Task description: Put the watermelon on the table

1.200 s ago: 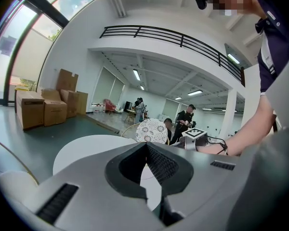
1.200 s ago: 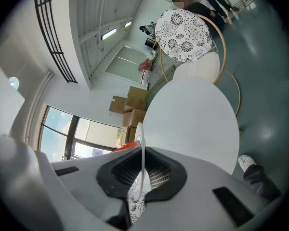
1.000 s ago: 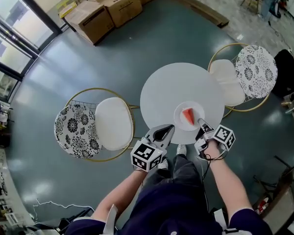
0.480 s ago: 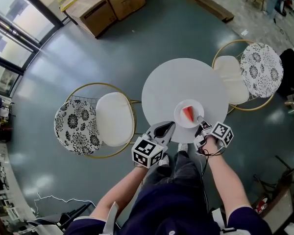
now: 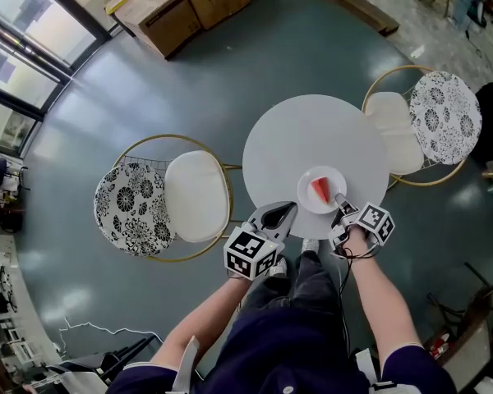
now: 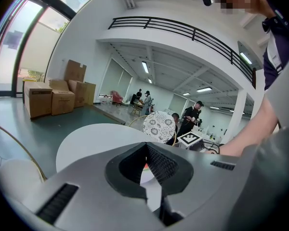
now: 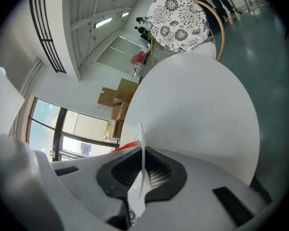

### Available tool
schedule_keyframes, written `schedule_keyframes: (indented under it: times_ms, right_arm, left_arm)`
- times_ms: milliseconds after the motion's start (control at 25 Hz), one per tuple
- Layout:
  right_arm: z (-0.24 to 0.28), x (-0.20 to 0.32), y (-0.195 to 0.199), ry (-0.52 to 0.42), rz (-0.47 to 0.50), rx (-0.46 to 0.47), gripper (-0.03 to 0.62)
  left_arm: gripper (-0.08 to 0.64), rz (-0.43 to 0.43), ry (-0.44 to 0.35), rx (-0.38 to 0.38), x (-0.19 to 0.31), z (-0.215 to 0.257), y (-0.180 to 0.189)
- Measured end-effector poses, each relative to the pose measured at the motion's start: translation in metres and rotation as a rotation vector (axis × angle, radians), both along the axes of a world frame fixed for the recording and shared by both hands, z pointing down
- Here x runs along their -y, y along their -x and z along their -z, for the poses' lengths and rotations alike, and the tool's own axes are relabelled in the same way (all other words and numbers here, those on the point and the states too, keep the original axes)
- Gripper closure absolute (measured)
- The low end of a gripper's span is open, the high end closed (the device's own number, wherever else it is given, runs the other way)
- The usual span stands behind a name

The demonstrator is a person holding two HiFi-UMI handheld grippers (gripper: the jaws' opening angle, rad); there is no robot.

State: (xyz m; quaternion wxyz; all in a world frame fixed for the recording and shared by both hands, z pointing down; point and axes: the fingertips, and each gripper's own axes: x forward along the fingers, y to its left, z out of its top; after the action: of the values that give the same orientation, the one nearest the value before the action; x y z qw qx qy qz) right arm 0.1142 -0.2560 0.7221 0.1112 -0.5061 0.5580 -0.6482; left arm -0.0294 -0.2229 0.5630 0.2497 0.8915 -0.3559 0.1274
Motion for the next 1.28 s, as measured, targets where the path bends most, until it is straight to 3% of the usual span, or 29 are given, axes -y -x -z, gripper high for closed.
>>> schedule_keyframes:
  times_ms: [320,840,1280]
  right_arm:
    - [-0.005,0.005,0.002,0.008,0.059,-0.078,0.578]
    - [-0.016,0.012,0.008,0.064,0.267,-0.305,0.551]
    - [-0.021,0.015,0.006,0.165,0.323,-0.363,0.532]
  left_arm:
    - [0.555,0.004,0.013,0.009,-0.001,-0.004,-0.001]
    - [0.555,0.028,0.022,0.021,-0.002,-0.005,-0.002]
    - [0.555,0.046,0.024,0.026,-0.002,-0.006,0.0]
